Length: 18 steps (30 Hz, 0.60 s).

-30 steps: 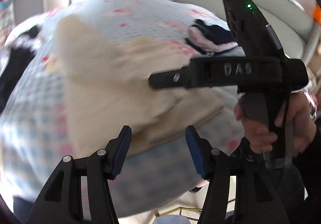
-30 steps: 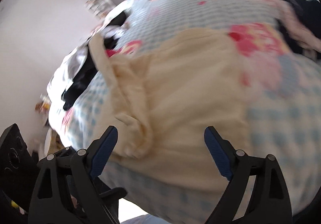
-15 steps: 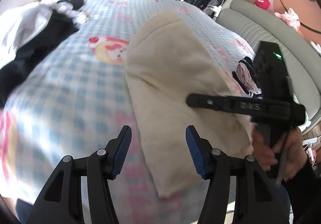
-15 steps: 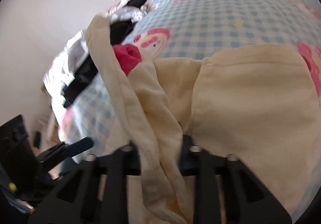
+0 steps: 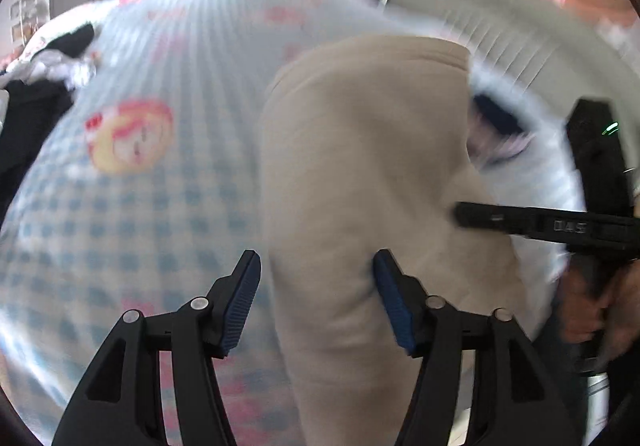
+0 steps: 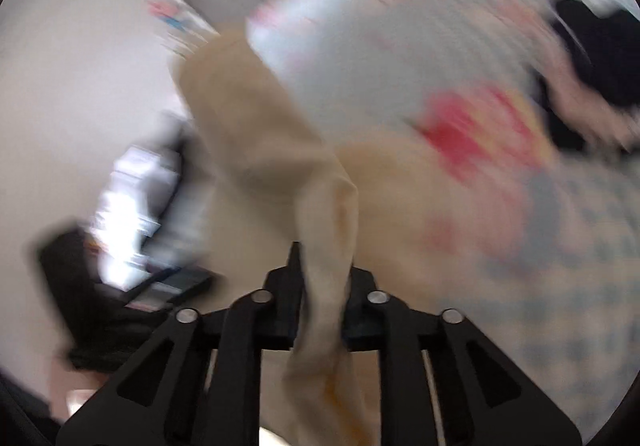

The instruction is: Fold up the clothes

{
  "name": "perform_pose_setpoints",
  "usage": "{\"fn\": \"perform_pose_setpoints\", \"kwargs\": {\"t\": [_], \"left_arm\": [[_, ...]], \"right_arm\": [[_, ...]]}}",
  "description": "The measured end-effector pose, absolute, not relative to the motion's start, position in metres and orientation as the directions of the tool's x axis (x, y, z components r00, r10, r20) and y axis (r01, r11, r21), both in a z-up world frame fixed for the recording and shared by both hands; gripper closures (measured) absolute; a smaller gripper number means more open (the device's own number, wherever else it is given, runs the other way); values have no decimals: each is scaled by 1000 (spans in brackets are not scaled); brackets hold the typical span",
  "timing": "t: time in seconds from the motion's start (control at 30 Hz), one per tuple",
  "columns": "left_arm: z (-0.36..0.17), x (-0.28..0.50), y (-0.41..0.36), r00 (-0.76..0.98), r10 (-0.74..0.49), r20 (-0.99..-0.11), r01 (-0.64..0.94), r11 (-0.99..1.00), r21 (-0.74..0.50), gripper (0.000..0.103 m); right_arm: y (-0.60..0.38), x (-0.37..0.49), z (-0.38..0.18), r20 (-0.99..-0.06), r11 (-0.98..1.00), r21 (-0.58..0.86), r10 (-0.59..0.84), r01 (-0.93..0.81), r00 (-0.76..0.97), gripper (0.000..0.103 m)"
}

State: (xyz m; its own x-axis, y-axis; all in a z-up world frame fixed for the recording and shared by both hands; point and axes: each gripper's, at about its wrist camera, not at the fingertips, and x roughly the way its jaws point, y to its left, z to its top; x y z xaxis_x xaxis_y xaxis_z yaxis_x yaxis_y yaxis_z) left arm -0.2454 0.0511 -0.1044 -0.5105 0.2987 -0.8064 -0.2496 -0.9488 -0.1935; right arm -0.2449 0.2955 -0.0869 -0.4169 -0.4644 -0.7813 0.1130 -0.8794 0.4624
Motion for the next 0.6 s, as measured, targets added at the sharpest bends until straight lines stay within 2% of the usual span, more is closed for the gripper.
{"fn": "perform_pose_setpoints", "kwargs": {"t": [0.07, 0.13, 0.17, 0.2, 0.27, 0.37, 0.43, 0.6], "left_arm": [[-115, -246, 55, -484, 274, -831, -237, -955, -177, 41], [-101, -240, 48, -533, 296, -793, -232, -952, -199, 41], [-94, -239, 43, -559, 306, -770, -227, -950, -213, 42], [-85, -240, 38, -586, 328, -741, -227, -944, -239, 42], [-71, -253, 28, -612, 374, -697, -231, -927, -295, 42], [-60, -280, 19, -635, 376, -675, -214, -925, -314, 42], [-68, -300, 21, -587, 442, -678, -259, -896, -361, 42], [-100, -333, 32, -555, 376, -742, -229, -927, -298, 39]], "right_arm": [[305, -237, -102, -785, -873, 481, -471, 83, -403, 79], [315, -229, -104, -783, -867, 495, -472, 53, -406, 66], [320, -225, -101, -781, -866, 498, -467, 39, -414, 51], [323, -226, -95, -784, -876, 481, -449, 38, -429, 41], [325, -233, -76, -775, -903, 423, -404, 75, -486, 40], [316, -253, -55, -754, -915, 389, -382, 105, -534, 26], [300, -266, -52, -751, -923, 360, -371, 132, -545, 24], [263, -300, -55, -764, -951, 257, -308, 171, -567, 25]]}}
